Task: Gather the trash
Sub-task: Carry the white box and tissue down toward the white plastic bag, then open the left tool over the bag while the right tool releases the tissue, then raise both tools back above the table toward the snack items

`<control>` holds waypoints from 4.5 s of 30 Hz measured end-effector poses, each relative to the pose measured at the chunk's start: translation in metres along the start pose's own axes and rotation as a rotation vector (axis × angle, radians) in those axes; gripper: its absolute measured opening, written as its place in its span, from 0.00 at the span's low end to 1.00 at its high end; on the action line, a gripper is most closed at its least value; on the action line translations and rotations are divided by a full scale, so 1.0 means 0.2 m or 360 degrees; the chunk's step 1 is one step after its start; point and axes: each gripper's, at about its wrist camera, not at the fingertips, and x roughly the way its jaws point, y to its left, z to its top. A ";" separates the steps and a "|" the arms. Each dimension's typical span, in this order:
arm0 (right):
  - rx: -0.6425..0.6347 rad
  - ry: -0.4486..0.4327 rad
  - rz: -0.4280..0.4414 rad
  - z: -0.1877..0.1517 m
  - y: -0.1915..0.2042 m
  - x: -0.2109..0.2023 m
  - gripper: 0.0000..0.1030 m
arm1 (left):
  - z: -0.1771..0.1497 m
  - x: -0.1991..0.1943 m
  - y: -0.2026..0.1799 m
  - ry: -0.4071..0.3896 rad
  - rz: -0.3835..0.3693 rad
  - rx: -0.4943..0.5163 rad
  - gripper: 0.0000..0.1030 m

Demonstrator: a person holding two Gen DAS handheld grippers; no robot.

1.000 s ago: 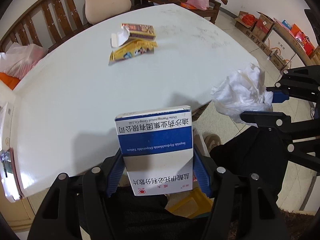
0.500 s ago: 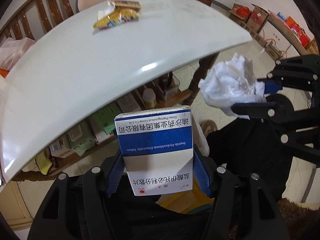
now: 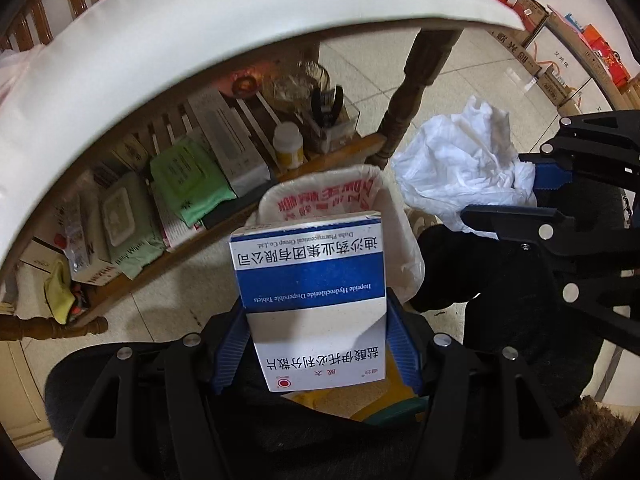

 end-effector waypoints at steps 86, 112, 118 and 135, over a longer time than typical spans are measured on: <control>0.0495 0.0442 0.0035 -0.06 -0.39 1.17 0.59 | 0.14 1.14 0.22 0.0591 -0.0186 -0.0410 0.72; 0.0046 -0.0208 0.0343 0.19 -0.31 -0.37 0.89 | 0.19 -0.41 0.08 -0.0030 -0.0005 0.0408 0.88; -0.0110 -0.0411 0.0102 0.49 -0.45 -0.81 0.90 | 0.43 -0.88 0.15 -0.0254 0.0052 0.0601 0.91; -0.0263 -0.0481 -0.0008 1.05 -0.78 -1.16 0.94 | 0.85 -1.14 0.05 -0.0206 0.0074 0.1231 0.92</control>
